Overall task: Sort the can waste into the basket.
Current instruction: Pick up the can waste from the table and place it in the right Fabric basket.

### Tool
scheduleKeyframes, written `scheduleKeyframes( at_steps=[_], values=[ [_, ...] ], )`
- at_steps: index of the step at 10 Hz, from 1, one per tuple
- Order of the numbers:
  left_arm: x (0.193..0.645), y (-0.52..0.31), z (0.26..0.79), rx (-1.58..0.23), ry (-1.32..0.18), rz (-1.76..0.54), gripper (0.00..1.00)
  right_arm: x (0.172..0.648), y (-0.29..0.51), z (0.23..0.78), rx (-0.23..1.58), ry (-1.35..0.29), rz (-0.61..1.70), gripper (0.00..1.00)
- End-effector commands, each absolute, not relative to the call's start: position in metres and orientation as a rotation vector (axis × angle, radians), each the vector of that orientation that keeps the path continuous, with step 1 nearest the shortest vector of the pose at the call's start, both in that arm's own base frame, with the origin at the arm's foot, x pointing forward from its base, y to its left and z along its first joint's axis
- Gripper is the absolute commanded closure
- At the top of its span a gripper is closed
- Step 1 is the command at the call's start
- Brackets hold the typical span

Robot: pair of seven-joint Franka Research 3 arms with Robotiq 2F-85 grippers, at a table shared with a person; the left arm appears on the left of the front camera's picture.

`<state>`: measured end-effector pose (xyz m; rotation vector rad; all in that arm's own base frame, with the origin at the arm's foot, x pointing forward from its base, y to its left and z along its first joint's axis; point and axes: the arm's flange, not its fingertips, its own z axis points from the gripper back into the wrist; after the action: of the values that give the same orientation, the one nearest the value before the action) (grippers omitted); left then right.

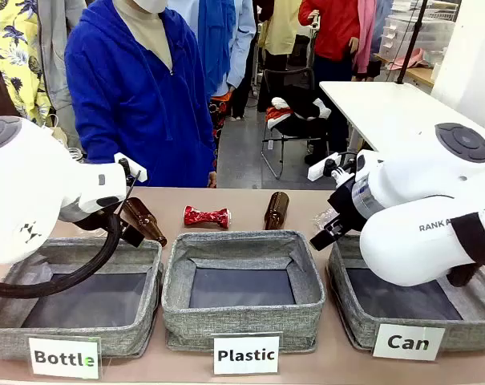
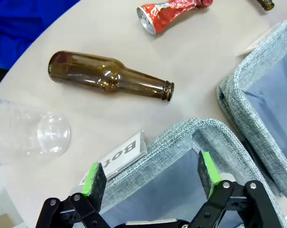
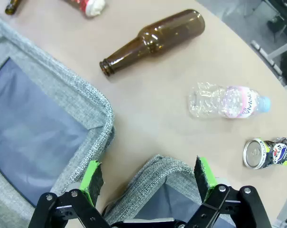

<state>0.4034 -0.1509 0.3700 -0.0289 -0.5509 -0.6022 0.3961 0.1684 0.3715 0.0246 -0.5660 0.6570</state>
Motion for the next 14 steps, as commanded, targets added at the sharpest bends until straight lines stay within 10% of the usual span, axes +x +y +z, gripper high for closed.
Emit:
scheduleKeyframes(
  at_steps=[1,14],
  values=[
    [0.4034,-0.151,0.3701,-0.029,-0.551,-0.602,0.0,0.3961,0.1684,0.3715,0.025,-0.566,0.657,0.0],
    [0.4034,-0.151,0.3701,-0.029,-0.551,-0.602,0.0,0.3961,0.1684,0.3715,0.025,-0.566,0.657,0.0]
  ],
)
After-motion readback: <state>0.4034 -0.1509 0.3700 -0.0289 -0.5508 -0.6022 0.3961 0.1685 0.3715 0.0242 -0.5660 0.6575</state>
